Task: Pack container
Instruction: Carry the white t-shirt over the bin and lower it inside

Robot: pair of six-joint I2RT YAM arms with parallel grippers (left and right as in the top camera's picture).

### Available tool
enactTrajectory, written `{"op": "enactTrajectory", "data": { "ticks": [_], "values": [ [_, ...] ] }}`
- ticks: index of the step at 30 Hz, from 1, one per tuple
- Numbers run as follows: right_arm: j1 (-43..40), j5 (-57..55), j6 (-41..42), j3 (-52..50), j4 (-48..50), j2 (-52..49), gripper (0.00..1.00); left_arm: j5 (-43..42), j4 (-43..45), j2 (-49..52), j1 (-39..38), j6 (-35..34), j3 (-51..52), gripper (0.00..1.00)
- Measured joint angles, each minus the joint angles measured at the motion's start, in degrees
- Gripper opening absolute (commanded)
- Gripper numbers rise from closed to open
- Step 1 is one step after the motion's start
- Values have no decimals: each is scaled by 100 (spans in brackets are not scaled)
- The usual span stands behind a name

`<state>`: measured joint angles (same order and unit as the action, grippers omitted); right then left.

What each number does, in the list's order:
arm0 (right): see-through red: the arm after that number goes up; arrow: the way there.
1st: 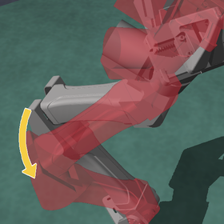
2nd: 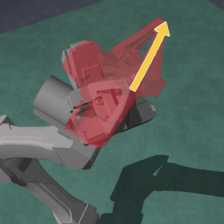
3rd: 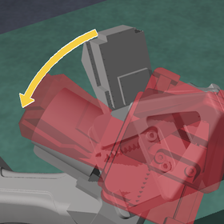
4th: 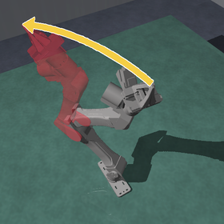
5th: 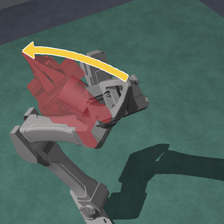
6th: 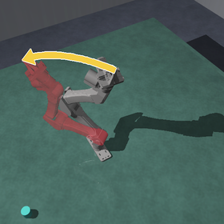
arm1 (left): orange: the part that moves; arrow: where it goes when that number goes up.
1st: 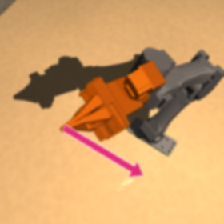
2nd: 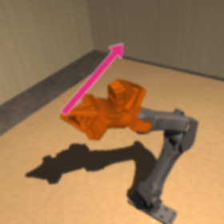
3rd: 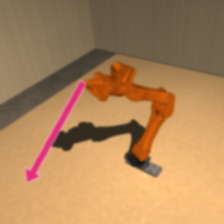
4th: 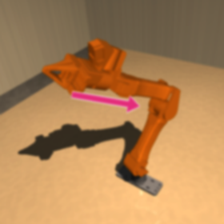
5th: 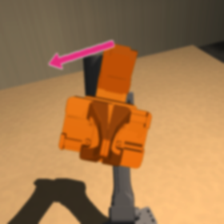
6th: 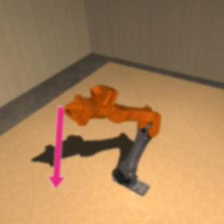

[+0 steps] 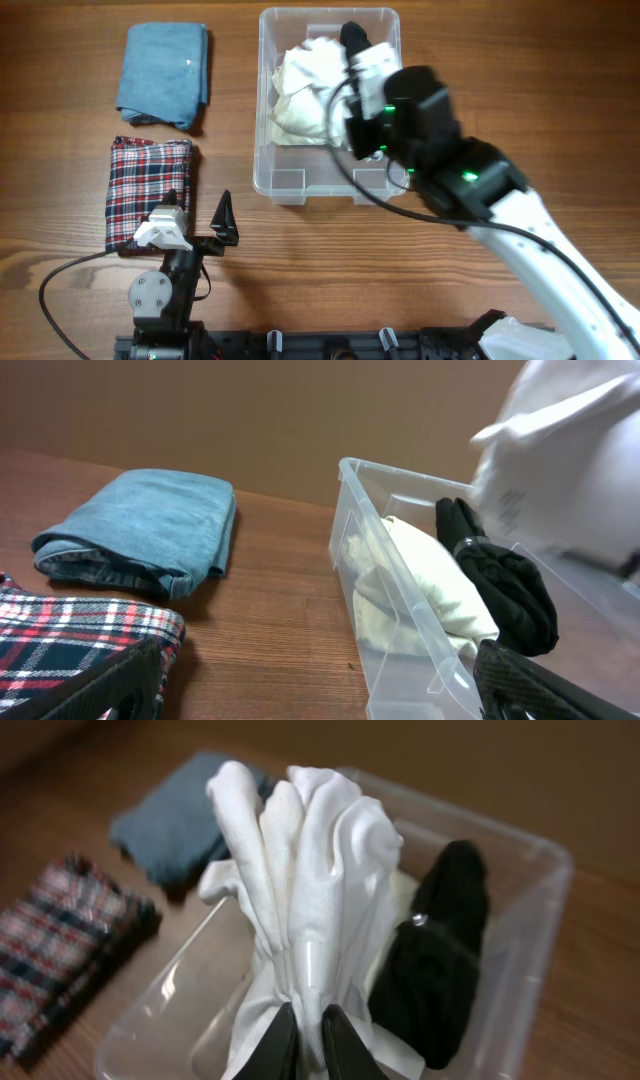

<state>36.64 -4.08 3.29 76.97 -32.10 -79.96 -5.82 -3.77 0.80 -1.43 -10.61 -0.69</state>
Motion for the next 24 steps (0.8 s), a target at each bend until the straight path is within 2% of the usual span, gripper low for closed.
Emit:
{"op": "enactTrajectory", "data": {
  "ticks": [2,7,11,12,13,15,19,22,24],
  "values": [
    [87,0,-315,0,17,-358,8,0,0,0,0,0,0,100],
    [105,275,-1762,0,566,-1368,8,0,0,0,0,0,0,100],
    [105,680,-2496,0,645,-1585,8,0,0,0,0,0,0,100],
    [105,776,-2608,0,647,-1582,13,0,0,0,0,0,0,100],
    [105,835,-2680,2,627,-1582,31,0,0,0,0,0,0,100],
    [105,922,-2850,2,426,-1582,46,0,0,0,0,0,0,100],
    [116,164,-2841,4,109,-1582,51,0,0,0,0,0,0,100],
    [114,-682,-2538,7,87,-1572,54,0,0,0,0,0,0,100],
    [116,-780,-2319,13,92,-1510,54,0,0,0,0,0,0,100]
  ]
}}
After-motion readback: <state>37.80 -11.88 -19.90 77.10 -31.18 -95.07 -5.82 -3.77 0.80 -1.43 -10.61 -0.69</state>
